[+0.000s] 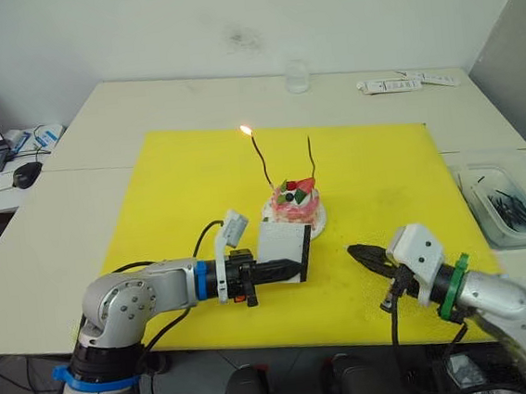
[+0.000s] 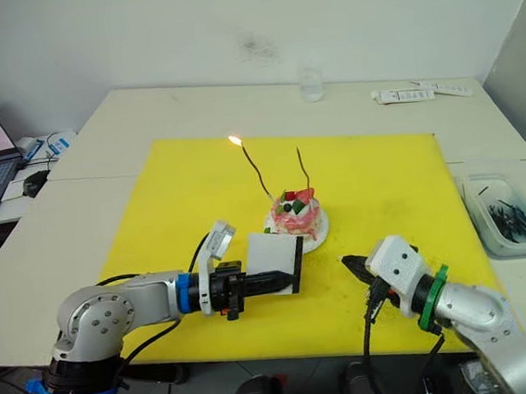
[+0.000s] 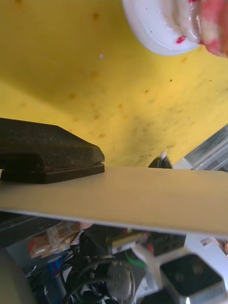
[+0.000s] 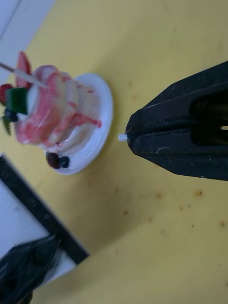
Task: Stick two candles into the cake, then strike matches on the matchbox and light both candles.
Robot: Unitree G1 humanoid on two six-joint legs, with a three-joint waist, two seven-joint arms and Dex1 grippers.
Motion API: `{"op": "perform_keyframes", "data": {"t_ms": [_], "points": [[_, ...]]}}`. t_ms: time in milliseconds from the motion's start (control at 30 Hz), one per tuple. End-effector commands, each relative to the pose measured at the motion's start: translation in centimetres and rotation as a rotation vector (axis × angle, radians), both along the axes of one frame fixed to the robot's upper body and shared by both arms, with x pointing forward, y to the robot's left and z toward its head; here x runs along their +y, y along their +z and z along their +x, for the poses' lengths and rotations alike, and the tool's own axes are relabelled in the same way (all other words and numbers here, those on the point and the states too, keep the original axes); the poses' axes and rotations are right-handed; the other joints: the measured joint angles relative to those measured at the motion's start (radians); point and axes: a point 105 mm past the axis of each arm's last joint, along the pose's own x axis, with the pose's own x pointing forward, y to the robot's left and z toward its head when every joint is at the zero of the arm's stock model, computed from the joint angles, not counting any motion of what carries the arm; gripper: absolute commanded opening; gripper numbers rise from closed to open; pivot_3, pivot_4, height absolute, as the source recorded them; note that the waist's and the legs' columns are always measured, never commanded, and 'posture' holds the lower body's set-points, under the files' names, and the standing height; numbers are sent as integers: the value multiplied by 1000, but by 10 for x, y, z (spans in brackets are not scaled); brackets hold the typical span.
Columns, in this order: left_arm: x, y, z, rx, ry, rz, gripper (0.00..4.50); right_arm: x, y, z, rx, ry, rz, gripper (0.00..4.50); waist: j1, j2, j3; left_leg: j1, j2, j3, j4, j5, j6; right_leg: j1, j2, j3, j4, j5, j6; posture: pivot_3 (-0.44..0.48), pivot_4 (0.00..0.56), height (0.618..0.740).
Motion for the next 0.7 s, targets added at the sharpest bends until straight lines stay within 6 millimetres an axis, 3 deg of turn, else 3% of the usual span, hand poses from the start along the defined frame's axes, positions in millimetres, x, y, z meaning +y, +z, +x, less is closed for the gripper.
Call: {"op": "perform_keyframes", "data": {"t_ms": [33, 167, 367, 700], "points": [[-7, 9, 5, -52, 7, -21, 0, 11, 20, -12, 9, 126, -49, 8, -1, 0, 0, 0, 0, 0, 0, 0, 0, 0, 0, 0, 0, 0, 0, 0, 150, 706], [-13, 12, 8, -59, 7, -32, 0, 21, 28, -12, 6, 204, -109, 8, 0, -1, 0, 0, 0, 0, 0, 0, 0, 0, 0, 0, 0, 0, 0, 0, 150, 706], [-16, 14, 11, -56, 7, -47, 0, 31, 24, -5, -14, 251, -180, 8, -1, -1, 0, -1, -1, 0, 0, 0, 0, 0, 0, 0, -1, -1, 0, 0, 150, 706], [-16, 14, 11, -53, 4, -51, 0, 37, 22, 5, -54, 231, -188, 8, -1, -1, 1, -1, -1, 0, 0, 0, 0, 0, 0, 0, -1, -1, 0, 0, 150, 706]]}}
